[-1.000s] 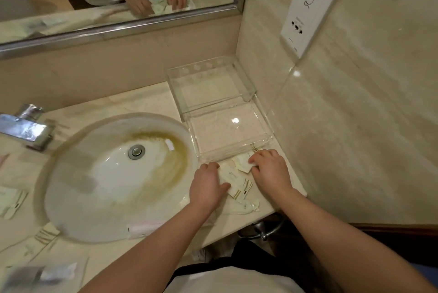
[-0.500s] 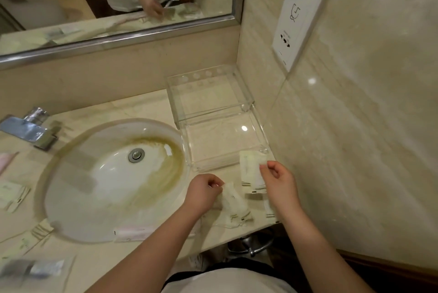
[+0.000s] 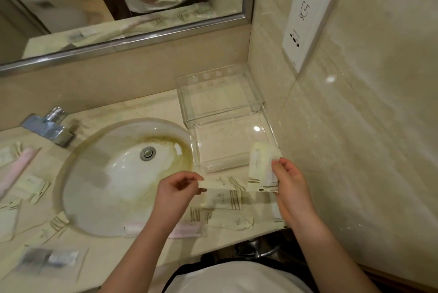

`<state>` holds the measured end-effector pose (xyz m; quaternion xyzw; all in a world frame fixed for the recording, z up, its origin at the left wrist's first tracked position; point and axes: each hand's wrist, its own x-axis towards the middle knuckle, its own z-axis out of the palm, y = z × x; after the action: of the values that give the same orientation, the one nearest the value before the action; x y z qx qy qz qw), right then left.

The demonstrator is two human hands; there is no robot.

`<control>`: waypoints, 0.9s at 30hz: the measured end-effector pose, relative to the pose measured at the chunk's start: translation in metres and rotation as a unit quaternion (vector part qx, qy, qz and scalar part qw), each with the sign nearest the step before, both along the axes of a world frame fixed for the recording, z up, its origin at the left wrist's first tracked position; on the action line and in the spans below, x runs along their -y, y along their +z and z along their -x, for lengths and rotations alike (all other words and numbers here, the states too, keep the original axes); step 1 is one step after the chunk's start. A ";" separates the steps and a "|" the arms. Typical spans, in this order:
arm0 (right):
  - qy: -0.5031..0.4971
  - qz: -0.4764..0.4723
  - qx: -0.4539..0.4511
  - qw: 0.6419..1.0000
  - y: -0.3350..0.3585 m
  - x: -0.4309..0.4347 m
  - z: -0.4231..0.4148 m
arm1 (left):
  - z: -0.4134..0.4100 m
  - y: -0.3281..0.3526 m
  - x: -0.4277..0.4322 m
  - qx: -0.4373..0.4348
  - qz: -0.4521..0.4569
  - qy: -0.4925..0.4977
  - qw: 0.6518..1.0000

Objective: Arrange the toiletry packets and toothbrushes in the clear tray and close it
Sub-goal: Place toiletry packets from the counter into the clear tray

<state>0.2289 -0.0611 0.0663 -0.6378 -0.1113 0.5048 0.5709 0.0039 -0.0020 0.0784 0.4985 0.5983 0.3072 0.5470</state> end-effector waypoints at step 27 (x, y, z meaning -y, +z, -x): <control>-0.008 -0.121 0.538 0.834 -0.022 -0.019 0.017 | 0.003 -0.027 -0.079 -0.021 -0.005 0.010 1.000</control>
<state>0.2122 -0.0422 0.0444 -0.7356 -0.4556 0.0599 0.4977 0.0008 0.0771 0.0515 0.5016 0.6132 0.3051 0.5285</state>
